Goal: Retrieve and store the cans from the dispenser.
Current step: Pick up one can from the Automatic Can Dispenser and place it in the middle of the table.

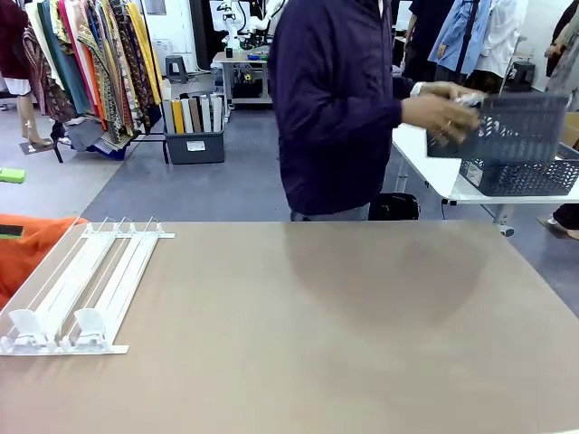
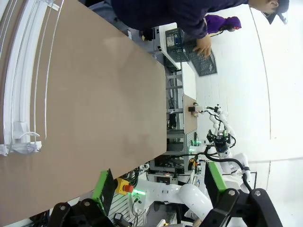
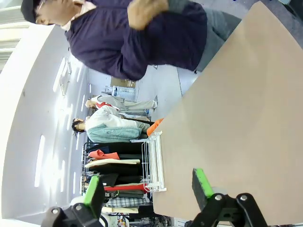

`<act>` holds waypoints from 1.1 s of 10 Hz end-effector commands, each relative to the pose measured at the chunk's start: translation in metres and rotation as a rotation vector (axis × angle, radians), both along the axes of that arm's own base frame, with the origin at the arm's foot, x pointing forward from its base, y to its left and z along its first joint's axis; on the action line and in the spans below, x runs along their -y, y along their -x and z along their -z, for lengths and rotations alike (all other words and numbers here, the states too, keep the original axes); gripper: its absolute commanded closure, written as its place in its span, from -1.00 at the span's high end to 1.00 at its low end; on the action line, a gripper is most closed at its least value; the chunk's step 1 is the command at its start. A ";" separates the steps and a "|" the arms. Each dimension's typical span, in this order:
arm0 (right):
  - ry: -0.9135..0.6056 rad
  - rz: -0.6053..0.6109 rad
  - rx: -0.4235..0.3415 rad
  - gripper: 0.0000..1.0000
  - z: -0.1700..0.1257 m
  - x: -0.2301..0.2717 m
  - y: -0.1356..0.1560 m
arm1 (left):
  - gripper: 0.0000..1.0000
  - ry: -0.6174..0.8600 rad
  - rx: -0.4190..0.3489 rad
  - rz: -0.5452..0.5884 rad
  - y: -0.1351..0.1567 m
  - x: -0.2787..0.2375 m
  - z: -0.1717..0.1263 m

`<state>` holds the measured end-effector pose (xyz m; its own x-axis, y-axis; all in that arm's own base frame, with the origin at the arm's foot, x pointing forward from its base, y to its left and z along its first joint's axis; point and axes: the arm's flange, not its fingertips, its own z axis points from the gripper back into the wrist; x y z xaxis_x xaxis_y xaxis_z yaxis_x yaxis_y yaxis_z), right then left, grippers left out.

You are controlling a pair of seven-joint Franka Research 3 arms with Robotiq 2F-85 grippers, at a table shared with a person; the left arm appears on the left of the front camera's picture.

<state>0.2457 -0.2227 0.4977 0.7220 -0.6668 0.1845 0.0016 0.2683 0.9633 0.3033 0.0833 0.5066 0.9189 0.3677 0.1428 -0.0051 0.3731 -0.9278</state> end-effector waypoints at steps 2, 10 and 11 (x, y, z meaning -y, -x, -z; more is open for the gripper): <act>-0.006 0.003 0.042 1.00 -0.001 -0.001 -0.003 | 1.00 0.017 0.019 0.003 0.000 0.000 -0.001; -0.006 0.003 0.042 1.00 -0.001 -0.001 -0.003 | 1.00 0.017 0.019 0.003 0.000 0.000 -0.001; -0.006 0.003 0.042 1.00 -0.001 -0.001 -0.003 | 1.00 0.017 0.019 0.003 0.000 0.000 -0.001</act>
<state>0.2457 -0.2227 0.4977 0.7220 -0.6668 0.1846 0.0015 0.2683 0.9633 0.3033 0.0833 0.5066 0.9189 0.3677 0.1428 -0.0051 0.3731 -0.9278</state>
